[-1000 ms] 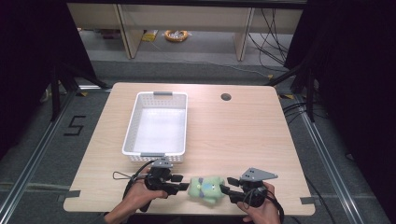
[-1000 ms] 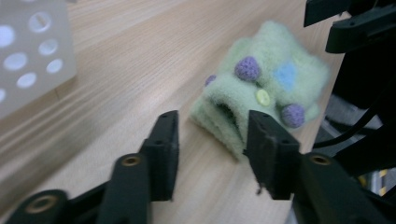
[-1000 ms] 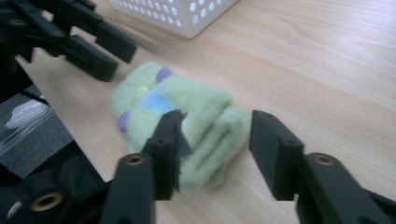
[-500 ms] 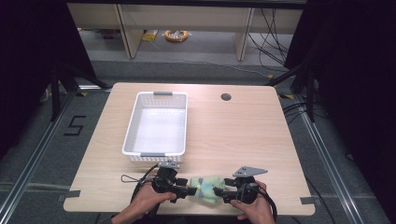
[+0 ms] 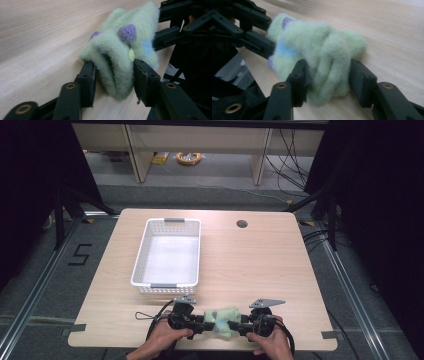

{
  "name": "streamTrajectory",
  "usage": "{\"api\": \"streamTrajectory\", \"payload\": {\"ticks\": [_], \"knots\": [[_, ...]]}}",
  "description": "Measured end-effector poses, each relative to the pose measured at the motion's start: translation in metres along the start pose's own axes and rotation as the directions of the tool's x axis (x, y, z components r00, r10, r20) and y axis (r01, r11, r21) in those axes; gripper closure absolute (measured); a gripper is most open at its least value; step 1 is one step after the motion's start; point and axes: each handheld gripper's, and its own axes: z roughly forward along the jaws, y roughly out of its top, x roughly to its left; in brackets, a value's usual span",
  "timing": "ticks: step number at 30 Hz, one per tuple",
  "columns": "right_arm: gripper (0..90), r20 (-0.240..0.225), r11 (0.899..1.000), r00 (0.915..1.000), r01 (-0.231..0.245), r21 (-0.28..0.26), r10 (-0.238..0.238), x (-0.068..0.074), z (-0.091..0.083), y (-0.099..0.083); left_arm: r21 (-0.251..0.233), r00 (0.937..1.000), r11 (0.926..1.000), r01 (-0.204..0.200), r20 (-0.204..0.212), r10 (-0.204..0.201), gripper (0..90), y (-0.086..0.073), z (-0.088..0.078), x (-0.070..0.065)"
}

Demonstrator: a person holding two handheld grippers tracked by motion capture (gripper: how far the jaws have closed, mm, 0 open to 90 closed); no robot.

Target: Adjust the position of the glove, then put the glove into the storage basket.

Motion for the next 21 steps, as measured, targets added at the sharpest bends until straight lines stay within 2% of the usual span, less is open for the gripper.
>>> {"api": "streamTrajectory", "payload": {"ticks": [3, 4, 5, 8, 9, 11, 12, 14, 19, 21], "knots": [[58.3, -0.009, 1.0, 0.9999, -0.005, -0.011, 0.005, 0.0, 0.0, 0.0, -0.01, 0.9999, 1.0, -0.001, 0.012, 0.001, 66.4, -0.001, -0.001, 0.0], [62.9, -0.04, 1.0, 0.9992, -0.002, -0.014, 0.001, -0.001, 0.0, 0.0, -0.013, 0.9998, 0.9998, -0.014, 0.012, 0.015, 68.2, 0.0, -0.001, 0.0], [64.9, -0.043, 1.0, 0.9991, -0.003, -0.017, 0.002, -0.001, 0.0, 0.0, -0.013, 0.9998, 0.9998, -0.014, 0.012, 0.015, 69.4, 0.0, -0.001, 0.0], [68.0, -0.044, 1.0, 0.999, -0.003, -0.028, 0.001, -0.001, -0.003, 0.0, -0.011, 0.9995, 0.9995, -0.03, 0.007, 0.03, 71.2, 0.0, -0.002, -0.001], [68.9, -0.058, 0.999, 0.9983, -0.006, -0.041, 0.004, -0.001, -0.003, -0.001, -0.009, 0.9991, 0.9994, -0.034, 0.024, 0.034, 71.7, 0.0, -0.003, -0.001], [70.2, -0.062, 0.999, 0.9979, -0.022, -0.035, 0.02, 0.001, -0.006, -0.001, -0.017, 0.9991, 0.9992, -0.035, 0.025, 0.035, 72.9, 0.0, -0.004, -0.002], [71.1, -0.072, 0.999, 0.9974, -0.007, -0.05, 0.003, 0.0, -0.007, 0.0, -0.02, 0.9988, 0.9987, -0.047, 0.014, 0.047, 73.3, 0.0, -0.006, -0.004], [71.6, -0.064, 0.999, 0.9979, 0.001, -0.049, -0.004, 0.002, -0.008, 0.001, -0.026, 0.9984, 0.9983, -0.051, 0.023, 0.052, 73.6, 0.0, -0.007, -0.005], [72.1, -0.088, 0.998, 0.9961, -0.003, -0.067, -0.003, 0.006, -0.013, 0.004, -0.041, 0.9968, 0.9966, -0.072, 0.032, 0.073, 73.9, 0.002, -0.015, -0.008], [72.1, -0.089, 0.998, 0.996, 0.002, -0.069, -0.008, 0.008, -0.014, 0.005, -0.049, 0.9969, 0.996, -0.075, 0.022, 0.076, 73.8, 0.002, -0.019, -0.011]]}}
